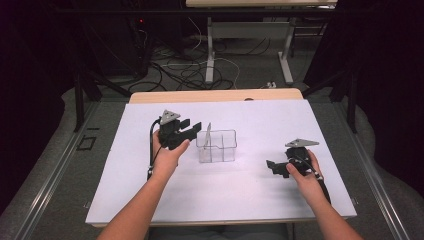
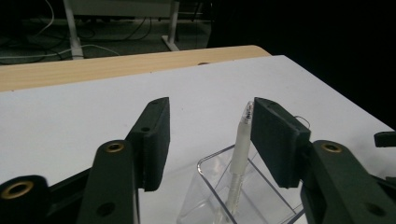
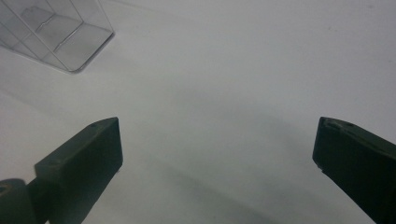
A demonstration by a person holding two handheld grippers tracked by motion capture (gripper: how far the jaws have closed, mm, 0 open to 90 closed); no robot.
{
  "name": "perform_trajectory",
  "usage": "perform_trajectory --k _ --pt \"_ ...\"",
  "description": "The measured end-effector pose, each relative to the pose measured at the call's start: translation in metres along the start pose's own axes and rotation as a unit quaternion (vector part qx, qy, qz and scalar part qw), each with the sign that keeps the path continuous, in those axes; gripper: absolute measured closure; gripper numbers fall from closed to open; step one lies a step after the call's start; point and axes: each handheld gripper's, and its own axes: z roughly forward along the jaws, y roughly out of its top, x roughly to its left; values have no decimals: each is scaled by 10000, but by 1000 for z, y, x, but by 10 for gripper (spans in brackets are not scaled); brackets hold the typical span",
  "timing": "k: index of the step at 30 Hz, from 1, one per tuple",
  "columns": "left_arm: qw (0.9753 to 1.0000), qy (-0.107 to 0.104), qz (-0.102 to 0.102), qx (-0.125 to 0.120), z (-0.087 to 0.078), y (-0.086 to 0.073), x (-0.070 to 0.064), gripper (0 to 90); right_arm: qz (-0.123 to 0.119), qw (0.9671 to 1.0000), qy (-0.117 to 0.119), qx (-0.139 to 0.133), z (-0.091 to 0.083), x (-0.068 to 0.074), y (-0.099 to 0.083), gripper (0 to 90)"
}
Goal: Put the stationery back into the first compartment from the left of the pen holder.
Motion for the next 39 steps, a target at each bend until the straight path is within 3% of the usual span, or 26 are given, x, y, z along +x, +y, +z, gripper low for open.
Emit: perform_trajectory --k 3,11,13,16,22,26,32,39 --pt "9999 107 134 20 -4 0 0 417 7 10000 -3 1 0 0 0 11" --pt "9992 116 390 -37 -20 -1 3 353 25 10000 -12 9 0 0 0 12" --pt "9996 33 279 15 -25 -3 5 347 17 10000 -10 11 0 -1 0 12" --pt "9997 83 230 40 -30 -8 8 288 18 10000 -23 15 0 -1 0 12" --pt "9991 316 259 137 -39 -19 17 159 5 10000 -41 18 0 0 0 12" --pt "9986 425 251 180 -44 -28 25 121 7 10000 -46 20 0 1 0 12" --pt "9974 569 199 383 -49 -42 35 7 -6 10000 -38 10 0 0 0 12" --pt "9969 624 30 477 -55 -54 44 1 -7 10000 -42 9 0 1 0 12"
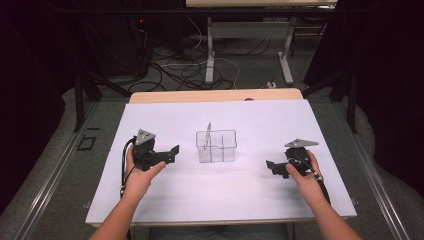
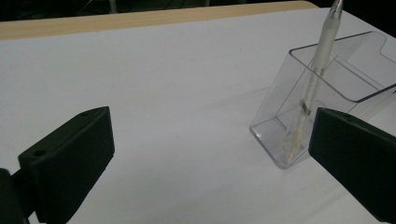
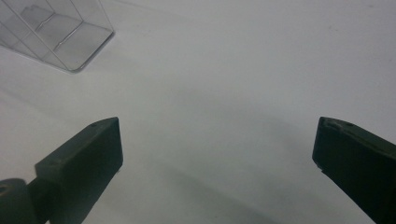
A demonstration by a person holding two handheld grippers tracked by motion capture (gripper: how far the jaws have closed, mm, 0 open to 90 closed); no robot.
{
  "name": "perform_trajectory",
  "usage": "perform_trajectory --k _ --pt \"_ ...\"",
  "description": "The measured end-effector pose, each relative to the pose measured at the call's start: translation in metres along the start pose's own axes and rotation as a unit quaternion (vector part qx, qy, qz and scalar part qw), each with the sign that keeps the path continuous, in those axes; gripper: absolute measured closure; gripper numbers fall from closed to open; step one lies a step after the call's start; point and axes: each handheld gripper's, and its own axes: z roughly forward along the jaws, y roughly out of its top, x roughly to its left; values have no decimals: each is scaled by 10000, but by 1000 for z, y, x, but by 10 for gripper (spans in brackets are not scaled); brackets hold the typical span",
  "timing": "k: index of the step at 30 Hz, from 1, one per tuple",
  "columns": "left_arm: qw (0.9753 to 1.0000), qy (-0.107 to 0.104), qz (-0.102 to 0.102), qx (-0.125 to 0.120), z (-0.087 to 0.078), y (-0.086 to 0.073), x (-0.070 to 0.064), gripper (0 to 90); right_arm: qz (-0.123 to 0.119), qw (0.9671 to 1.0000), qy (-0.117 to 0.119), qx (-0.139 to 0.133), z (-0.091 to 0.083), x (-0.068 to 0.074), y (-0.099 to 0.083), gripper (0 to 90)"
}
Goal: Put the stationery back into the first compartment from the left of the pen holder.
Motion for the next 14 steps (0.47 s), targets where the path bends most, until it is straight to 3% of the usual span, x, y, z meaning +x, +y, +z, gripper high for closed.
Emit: perform_trajectory --k 7,14 --pt "9999 -2 -121 78 -5 -11 8 1 36 10000 6 11 -1 -1 0 12" --pt "9997 133 -46 174 -6 -18 13 1 50 10000 4 13 -1 -2 -1 12"
